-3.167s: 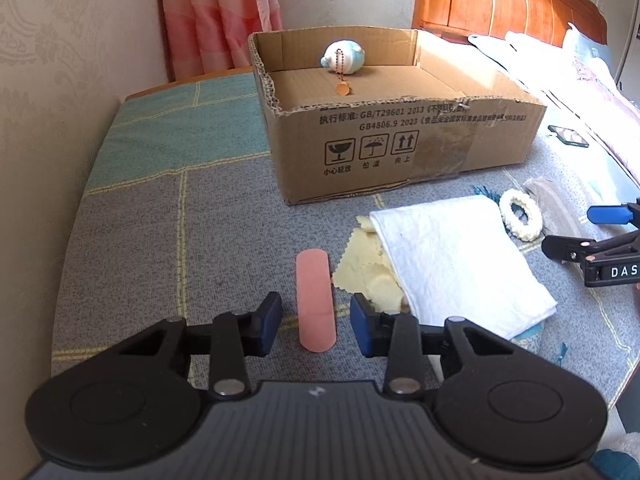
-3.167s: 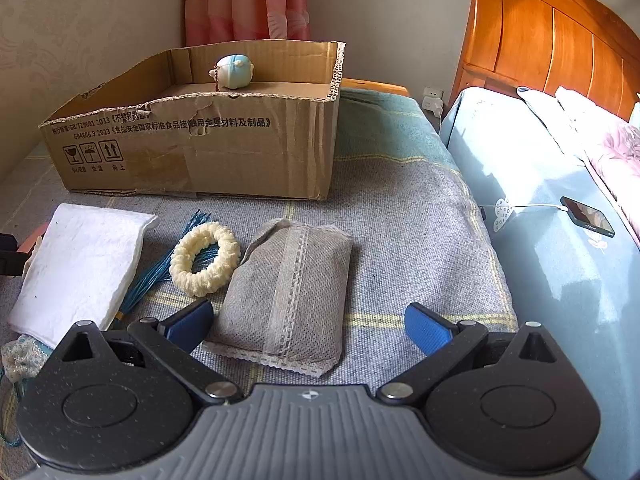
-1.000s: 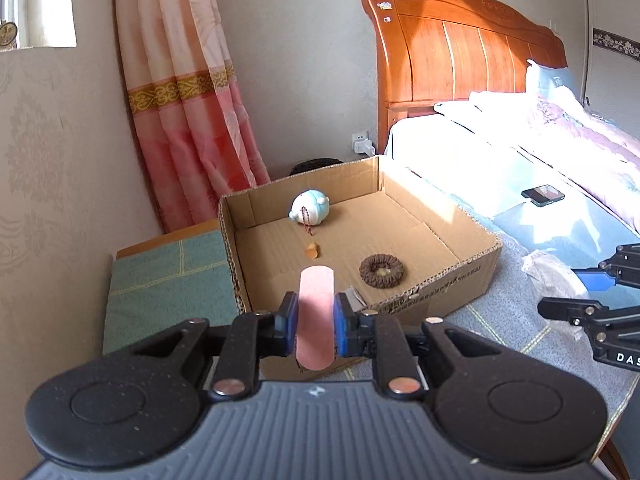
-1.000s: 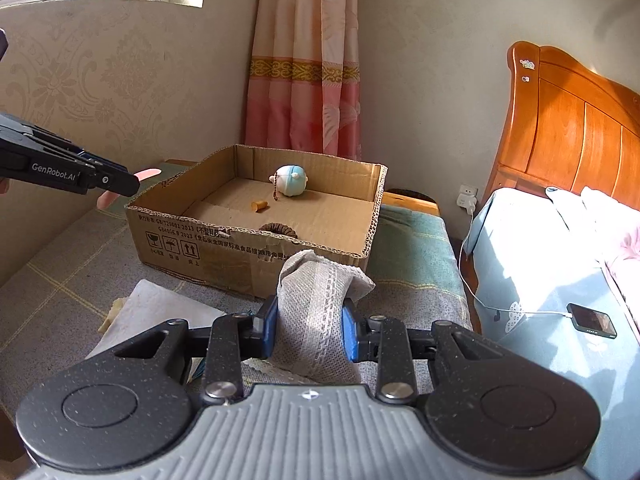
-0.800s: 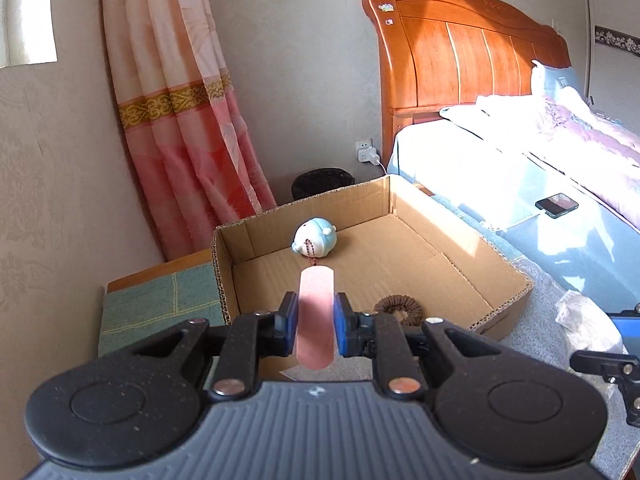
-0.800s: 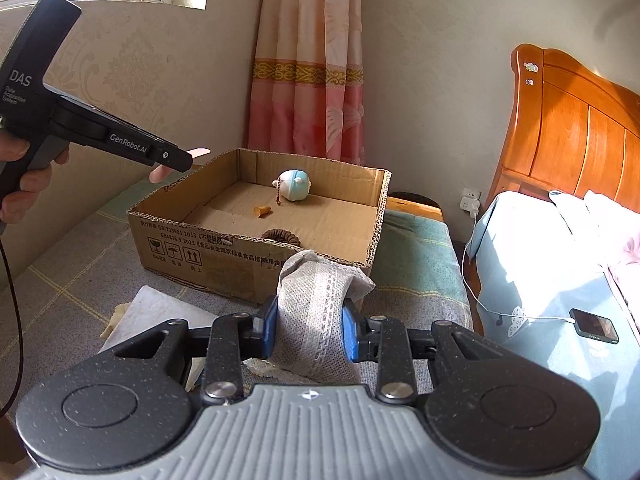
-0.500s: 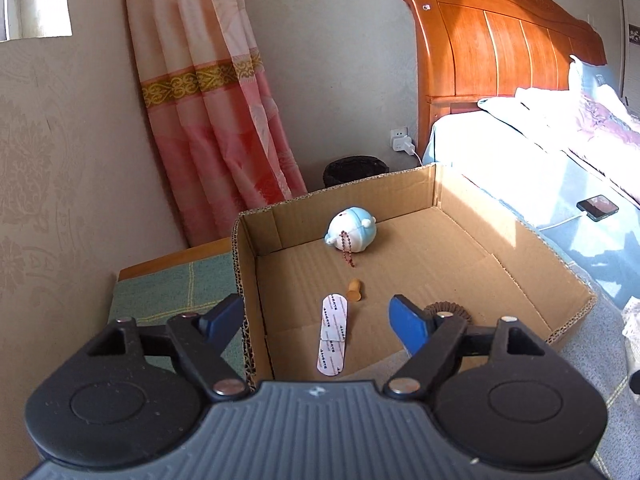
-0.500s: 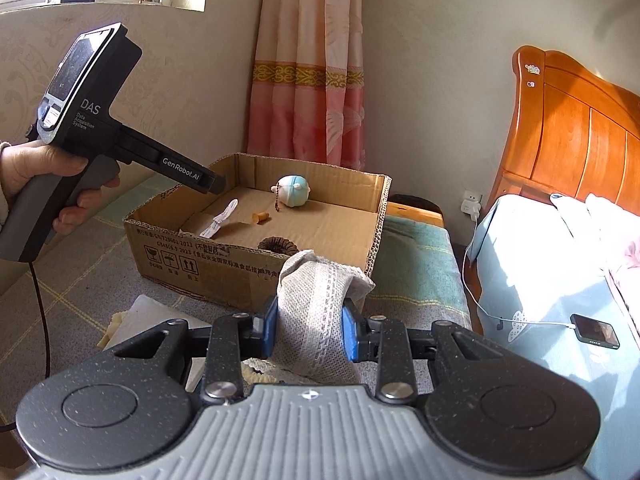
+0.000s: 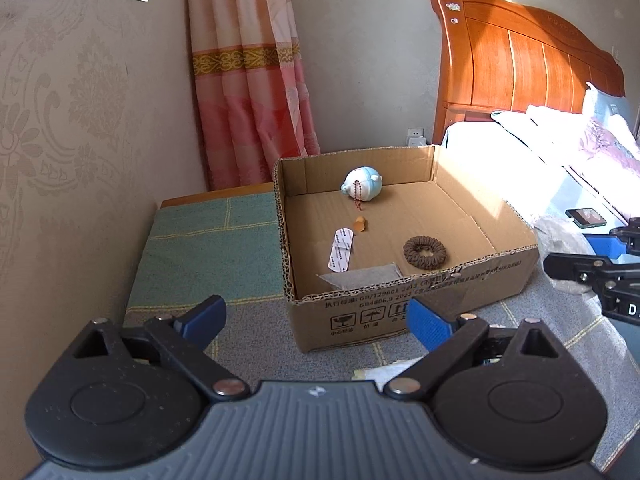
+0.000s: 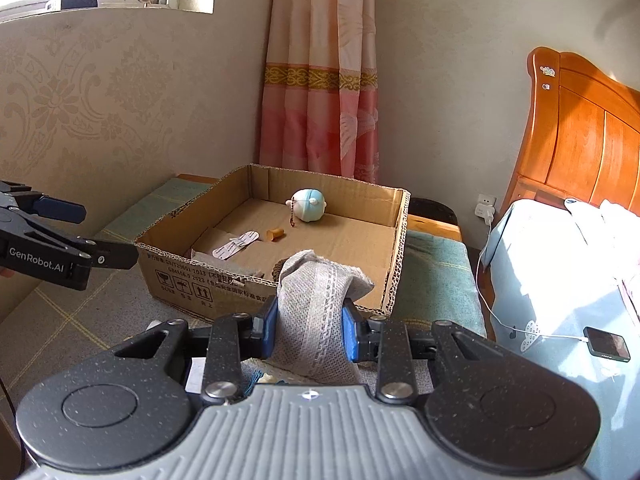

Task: Organize soft objects
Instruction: 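Lower grey sachet into box and open right gripper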

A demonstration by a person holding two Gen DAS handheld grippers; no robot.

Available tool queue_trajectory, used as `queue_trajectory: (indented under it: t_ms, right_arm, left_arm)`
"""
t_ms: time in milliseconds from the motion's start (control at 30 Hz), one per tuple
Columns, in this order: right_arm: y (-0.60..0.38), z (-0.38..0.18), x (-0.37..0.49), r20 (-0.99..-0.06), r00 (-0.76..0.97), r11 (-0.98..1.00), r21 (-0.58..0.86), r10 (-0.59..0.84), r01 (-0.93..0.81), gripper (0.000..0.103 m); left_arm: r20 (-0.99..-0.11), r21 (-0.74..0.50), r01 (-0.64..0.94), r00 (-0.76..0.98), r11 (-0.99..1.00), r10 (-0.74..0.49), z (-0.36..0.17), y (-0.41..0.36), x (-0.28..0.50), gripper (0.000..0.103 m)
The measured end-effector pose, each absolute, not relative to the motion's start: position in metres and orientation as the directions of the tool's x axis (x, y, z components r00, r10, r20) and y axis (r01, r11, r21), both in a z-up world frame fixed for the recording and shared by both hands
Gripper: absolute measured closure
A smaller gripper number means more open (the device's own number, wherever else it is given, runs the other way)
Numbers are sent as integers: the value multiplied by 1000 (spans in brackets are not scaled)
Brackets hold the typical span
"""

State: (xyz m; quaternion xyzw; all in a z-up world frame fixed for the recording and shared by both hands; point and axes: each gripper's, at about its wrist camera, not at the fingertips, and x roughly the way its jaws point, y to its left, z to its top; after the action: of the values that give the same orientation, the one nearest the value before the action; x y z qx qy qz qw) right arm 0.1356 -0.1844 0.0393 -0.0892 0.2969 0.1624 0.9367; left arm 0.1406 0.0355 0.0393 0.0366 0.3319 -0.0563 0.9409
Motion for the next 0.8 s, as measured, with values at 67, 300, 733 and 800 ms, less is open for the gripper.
queue_trajectory:
  t_ms: [67,300,733,800]
  right_arm:
    - [-179,43,143,-590,767,928,-77,251,-363,67]
    - [-157,54,188,-601,762,920,-110,240,-376,67]
    - [-126,47,312,-661,738,927,-183,131,-328,41]
    - [-126,43,320,-675,729,934,-181,110,-309,22]
  left_arm:
    - [-626,38,117,777,992,-68,37,39,137,6]
    - [-636,41,105,770,994,-55,30,51,131,6]
    - [-666,17,98,744,995,-62,19,69,121,6]
    - [-668,10,90,742,996,-60,18,72,119,6]
